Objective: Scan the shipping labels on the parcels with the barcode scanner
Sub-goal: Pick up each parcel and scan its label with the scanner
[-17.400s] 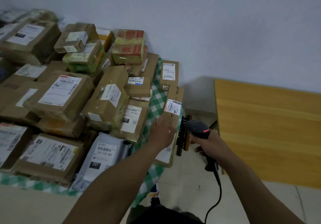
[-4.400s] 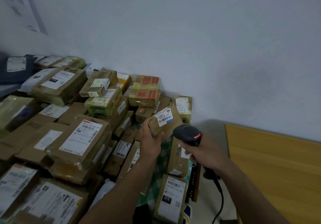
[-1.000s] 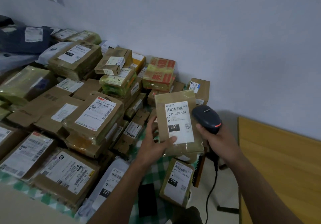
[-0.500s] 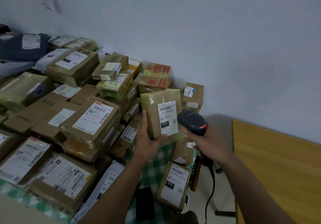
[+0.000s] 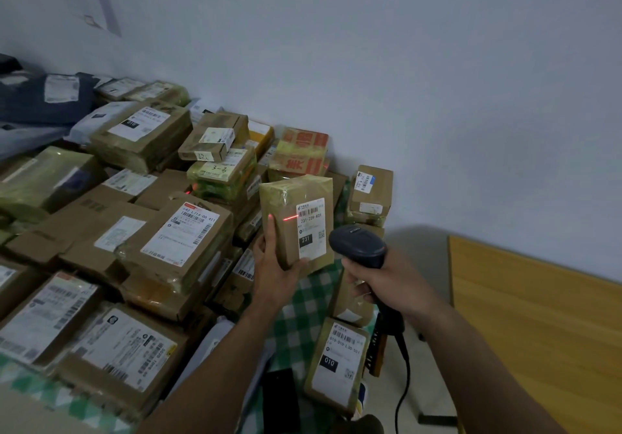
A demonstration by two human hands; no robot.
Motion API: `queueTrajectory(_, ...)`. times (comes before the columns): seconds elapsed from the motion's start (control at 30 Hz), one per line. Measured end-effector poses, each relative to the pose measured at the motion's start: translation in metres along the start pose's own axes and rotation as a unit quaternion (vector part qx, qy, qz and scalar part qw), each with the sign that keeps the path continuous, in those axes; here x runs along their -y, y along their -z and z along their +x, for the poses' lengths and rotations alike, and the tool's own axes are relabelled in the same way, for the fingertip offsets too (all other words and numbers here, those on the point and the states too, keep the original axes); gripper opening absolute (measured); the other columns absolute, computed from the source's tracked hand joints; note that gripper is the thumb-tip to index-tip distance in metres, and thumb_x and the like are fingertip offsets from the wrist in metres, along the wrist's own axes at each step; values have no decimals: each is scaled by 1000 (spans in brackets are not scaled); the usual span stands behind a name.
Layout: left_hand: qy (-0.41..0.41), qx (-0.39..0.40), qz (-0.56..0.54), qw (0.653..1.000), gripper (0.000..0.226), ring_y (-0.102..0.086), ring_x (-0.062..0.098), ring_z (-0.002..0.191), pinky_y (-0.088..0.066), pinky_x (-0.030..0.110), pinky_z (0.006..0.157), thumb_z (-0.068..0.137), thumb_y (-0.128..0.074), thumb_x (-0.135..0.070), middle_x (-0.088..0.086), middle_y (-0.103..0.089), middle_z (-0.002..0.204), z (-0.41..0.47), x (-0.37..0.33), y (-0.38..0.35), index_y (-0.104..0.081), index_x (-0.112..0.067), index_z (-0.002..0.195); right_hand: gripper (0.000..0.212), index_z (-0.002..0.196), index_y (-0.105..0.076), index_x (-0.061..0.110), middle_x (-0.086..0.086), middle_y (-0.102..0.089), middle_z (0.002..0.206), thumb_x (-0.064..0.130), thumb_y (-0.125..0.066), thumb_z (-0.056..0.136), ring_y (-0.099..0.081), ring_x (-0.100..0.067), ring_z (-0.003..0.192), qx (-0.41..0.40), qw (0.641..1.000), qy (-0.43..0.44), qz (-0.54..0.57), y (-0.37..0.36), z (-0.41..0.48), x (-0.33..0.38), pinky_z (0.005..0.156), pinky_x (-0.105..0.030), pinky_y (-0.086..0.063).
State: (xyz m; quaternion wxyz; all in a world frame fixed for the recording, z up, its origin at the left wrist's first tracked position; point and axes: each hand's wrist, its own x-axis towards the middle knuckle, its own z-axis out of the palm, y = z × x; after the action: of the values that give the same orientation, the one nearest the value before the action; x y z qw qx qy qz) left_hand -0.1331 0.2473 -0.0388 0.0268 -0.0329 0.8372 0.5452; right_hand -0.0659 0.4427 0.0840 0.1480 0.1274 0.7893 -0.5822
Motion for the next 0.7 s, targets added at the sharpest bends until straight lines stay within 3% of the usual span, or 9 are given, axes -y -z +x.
queueTrajectory(0.2,-5,-2,-6,1000,123,-40,29,138,-43,44,105,81,-87,-35,8,-19,158,0,2,1,9,-59,154,22,120,-66,27,4,-76,83,32,-70,99,-76,-13,76,5,1000,-10,1,1,0,1,71,-26,-57)
queueTrajectory(0.5,-5,3,-11,1000,122,-40,29,138,-41,40,104,81,-86,-34,9,-21,159,-2,-1,6,9,-55,155,21,119,-64,37,4,-77,82,30,-69,100,-75,-14,75,21,1000,-4,17,2,1,0,70,-28,-56)
queueTrajectory(0.6,-1,32,-10,999,123,-37,21,139,-40,46,112,83,-86,-31,5,-27,158,-7,1,18,8,-52,159,25,118,-60,46,7,-80,93,32,-70,99,-78,-17,81,11,1000,-1,25,4,3,-4,69,-27,-54)
queueTrajectory(0.7,1,90,-14,996,123,-40,16,144,-46,52,113,82,-85,-29,-4,-36,159,-12,15,38,8,-58,157,30,125,-59,42,8,-79,103,32,-71,99,-79,-18,82,-19,1000,-9,12,8,5,-13,67,-26,-53)
